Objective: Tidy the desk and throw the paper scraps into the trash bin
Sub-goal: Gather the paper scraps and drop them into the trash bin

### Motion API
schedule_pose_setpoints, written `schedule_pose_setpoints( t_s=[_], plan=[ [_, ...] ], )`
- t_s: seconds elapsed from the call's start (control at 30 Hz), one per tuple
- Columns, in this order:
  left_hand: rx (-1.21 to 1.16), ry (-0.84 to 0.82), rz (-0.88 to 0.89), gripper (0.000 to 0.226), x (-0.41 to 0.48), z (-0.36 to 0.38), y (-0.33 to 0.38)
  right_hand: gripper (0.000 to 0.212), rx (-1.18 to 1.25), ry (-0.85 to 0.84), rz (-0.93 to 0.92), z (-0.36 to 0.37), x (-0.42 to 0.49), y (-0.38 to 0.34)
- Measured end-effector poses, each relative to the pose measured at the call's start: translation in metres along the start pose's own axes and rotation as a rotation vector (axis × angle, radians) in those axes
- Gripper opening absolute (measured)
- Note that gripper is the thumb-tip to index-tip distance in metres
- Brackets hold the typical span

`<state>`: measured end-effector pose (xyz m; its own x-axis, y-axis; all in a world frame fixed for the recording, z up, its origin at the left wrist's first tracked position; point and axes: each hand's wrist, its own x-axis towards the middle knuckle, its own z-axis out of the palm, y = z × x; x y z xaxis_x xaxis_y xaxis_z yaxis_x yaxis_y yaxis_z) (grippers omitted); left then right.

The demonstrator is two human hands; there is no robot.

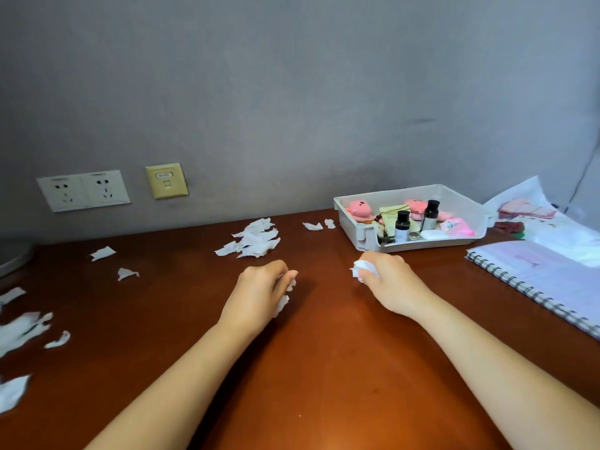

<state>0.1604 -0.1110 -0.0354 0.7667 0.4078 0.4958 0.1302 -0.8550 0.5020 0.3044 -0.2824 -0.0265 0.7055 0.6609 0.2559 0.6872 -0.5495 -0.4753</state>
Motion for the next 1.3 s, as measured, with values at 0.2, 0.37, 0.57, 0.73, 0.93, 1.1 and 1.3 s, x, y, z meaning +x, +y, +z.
schedule_pose_setpoints(
  t_s=[0.2,0.37,0.57,0.73,0.93,1.1,1.3],
  plan=[
    [-0.053,-0.032,0.123,0.021,-0.013,0.004,0.063,0.024,0.136,-0.039,-0.067,-0.052,-0.044,0.010],
    [-0.162,-0.136,0.199,0.023,-0.019,0.023,0.129,0.029,0.123,-0.027,-0.061,-0.093,-0.097,0.030],
    [-0.236,-0.334,0.345,0.030,-0.037,0.073,0.203,0.028,0.167,0.019,0.090,-0.128,-0.170,0.081],
    [-0.189,-0.479,0.558,0.025,-0.073,0.136,0.264,0.023,0.169,0.042,0.249,-0.141,-0.238,0.144],
    [-0.203,-0.682,0.691,0.023,-0.119,0.217,0.321,0.030,0.188,0.033,0.483,-0.125,-0.313,0.228],
    [-0.169,-0.853,0.682,0.028,-0.153,0.291,0.329,0.036,0.218,-0.014,0.698,-0.093,-0.362,0.291],
    [-0.217,-1.087,0.482,0.029,-0.207,0.377,0.314,0.022,0.246,-0.115,0.945,-0.036,-0.415,0.345]
  ],
)
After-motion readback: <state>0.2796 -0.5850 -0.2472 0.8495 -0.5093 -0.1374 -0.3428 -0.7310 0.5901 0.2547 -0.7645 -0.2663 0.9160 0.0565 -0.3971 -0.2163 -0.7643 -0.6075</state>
